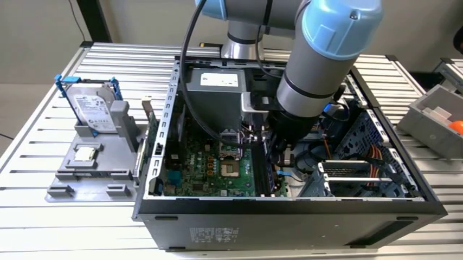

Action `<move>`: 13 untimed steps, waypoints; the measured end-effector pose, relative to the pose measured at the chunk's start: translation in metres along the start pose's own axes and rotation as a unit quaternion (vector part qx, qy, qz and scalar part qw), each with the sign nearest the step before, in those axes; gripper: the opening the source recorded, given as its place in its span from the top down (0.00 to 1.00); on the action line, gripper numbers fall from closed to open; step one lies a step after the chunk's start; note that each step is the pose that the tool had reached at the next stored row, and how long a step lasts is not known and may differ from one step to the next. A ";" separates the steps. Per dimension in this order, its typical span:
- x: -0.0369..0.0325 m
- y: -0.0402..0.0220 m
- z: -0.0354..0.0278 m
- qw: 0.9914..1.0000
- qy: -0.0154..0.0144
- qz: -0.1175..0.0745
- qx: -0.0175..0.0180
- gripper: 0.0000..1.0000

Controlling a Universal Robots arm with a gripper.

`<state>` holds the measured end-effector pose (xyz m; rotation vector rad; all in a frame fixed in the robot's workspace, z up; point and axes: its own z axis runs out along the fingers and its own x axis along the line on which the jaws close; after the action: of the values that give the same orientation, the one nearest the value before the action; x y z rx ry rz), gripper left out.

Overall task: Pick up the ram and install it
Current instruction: 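Press down the ram until it locks into place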

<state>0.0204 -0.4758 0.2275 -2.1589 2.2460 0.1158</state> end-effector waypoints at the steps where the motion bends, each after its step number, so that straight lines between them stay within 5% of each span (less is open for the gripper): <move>1: 0.0001 0.0000 0.0009 1.000 0.000 0.000 0.000 1.00; 13: 0.0005 -0.0002 0.0060 1.000 0.000 0.000 0.000 1.00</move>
<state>0.0204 -0.4758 0.2214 -2.1596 2.2467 0.1159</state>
